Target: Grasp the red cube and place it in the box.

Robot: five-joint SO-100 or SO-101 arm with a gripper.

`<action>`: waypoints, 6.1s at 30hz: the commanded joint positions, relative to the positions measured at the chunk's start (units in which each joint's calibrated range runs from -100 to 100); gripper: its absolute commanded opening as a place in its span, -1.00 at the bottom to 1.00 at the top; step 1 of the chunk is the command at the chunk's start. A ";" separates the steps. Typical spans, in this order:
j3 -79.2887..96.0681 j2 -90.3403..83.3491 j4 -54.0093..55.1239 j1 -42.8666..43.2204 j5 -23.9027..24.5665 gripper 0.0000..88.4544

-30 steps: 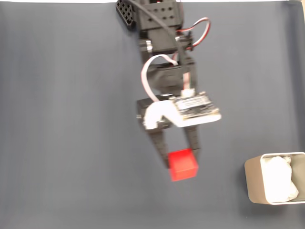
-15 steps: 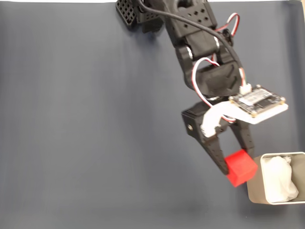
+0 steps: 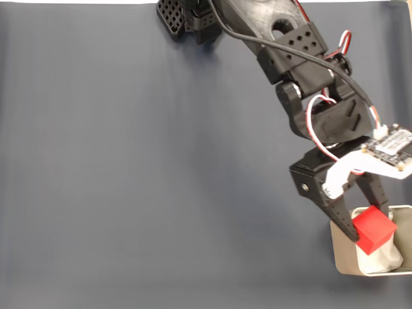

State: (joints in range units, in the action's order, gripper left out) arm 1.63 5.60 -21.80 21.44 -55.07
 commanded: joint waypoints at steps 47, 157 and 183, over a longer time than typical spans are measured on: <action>-14.77 12.25 -0.09 2.78 3.22 -1.00; 31.77 -36.02 1.06 -22.36 3.76 -1.00; 98.19 -105.43 -40.83 -21.16 6.74 -1.00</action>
State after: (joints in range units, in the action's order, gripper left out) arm 99.37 -99.13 -56.64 -0.52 -48.77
